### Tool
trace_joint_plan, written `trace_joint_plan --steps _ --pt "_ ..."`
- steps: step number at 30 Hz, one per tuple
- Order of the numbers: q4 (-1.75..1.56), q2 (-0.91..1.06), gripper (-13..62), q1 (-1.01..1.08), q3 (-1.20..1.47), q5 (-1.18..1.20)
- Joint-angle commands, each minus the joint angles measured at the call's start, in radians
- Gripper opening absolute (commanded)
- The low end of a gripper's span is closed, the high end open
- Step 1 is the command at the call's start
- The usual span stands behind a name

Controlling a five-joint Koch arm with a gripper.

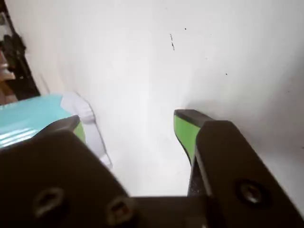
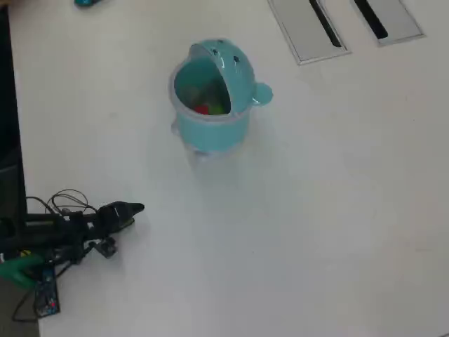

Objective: Grasp RGB lego blocks and put them in the bin one by one.

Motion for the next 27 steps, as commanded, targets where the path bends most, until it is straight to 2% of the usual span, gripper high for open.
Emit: trace_joint_plan --steps 1,13,27 --pt "0.058 0.084 35.4 0.002 0.061 -0.006" --pt "0.221 0.084 35.4 0.002 0.061 -0.008" --pt "0.225 0.084 35.4 0.002 0.063 -0.015"
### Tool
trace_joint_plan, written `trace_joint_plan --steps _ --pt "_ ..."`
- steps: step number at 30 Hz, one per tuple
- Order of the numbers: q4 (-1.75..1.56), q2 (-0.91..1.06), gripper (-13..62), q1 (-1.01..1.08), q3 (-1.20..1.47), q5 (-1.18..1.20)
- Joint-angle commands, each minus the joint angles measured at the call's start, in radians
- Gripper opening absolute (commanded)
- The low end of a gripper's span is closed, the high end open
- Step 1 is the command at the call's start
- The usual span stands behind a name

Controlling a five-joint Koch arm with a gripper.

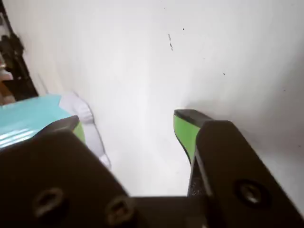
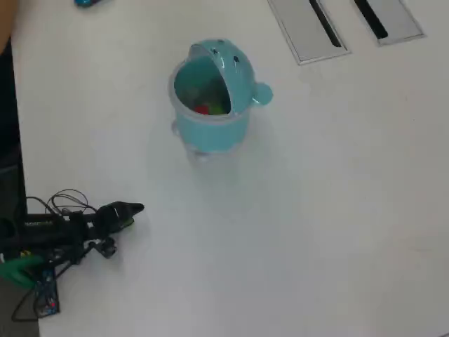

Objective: Grasp RGB lego blocks and put them in the bin one by one.

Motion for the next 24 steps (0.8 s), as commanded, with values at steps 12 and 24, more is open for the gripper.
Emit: trace_joint_plan --steps 12,24 --pt "0.179 0.084 34.8 0.002 0.061 -0.017" --pt "0.144 0.074 34.7 -0.002 0.054 -0.015"
